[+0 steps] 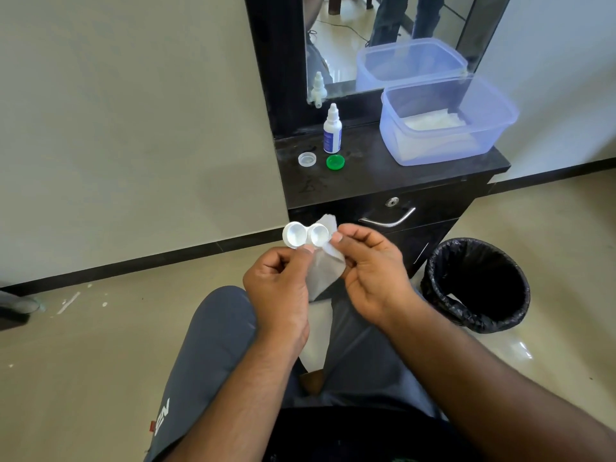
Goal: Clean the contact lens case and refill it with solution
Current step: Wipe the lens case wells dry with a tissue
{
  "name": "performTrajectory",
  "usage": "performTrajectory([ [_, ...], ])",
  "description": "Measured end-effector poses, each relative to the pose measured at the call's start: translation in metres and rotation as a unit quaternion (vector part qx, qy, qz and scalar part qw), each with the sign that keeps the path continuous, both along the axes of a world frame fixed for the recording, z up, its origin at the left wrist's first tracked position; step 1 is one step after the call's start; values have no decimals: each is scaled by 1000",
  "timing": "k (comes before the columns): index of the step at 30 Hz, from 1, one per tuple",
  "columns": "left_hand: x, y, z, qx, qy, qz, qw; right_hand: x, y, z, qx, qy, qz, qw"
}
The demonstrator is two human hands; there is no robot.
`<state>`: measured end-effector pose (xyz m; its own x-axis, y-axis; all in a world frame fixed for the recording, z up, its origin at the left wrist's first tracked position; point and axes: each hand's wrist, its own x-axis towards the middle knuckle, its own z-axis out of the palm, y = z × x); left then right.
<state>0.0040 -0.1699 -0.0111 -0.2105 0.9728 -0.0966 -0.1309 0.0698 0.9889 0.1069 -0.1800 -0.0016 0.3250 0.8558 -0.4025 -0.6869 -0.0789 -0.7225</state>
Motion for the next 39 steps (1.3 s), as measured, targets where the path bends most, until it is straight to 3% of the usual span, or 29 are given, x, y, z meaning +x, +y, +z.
performTrajectory([
  [7, -5, 6, 2, -12, -26, -14, 1000, 1, -1, 2, -15, -27, 57, 998],
  [10, -15, 9, 3, 67, 90, -59, 992, 18, 11, 8, 18, -10, -5, 1000],
  [12, -27, 14, 1, 197, 230, -125, 945, 28, 13, 11, 32, -59, 2, 998],
  [15, -43, 25, -7, 390, 435, -163, 795, 35, 10, 12, 14, -140, 52, 989],
  [16, -47, 29, -10, 433, 472, -166, 750, 35, 9, 11, -3, -157, 74, 985],
  [18, -51, 35, -11, 489, 505, -165, 692, 32, 6, 8, -32, -165, 113, 979],
  [30, -52, 49, 0, 586, 555, -185, 560, 13, -3, 2, -24, -34, 23, 999],
  [31, -52, 49, -1, 585, 552, -187, 564, 12, -2, 2, -25, -33, 13, 999],
  [33, -49, 47, -3, 556, 526, -205, 610, 11, -1, 3, -26, -23, -6, 999],
  [34, -46, 44, -3, 520, 502, -216, 656, 11, 1, 2, -25, -15, -13, 999],
  [35, -42, 38, -2, 455, 463, -219, 728, 10, 2, 2, -24, -10, -18, 999],
  [36, -39, 32, 1, 347, 382, -229, 825, 11, 3, 1, -23, -11, -22, 999],
  [37, -35, 27, 6, 201, 247, -244, 916, 11, 4, 0, -21, -15, -27, 999],
  [38, -31, 21, 11, 50, 81, -259, 961, 11, 4, -1, -18, -20, -32, 999],
  [39, -29, 16, 13, -73, -64, -263, 960, 12, 4, -3, -15, -27, -34, 999],
])
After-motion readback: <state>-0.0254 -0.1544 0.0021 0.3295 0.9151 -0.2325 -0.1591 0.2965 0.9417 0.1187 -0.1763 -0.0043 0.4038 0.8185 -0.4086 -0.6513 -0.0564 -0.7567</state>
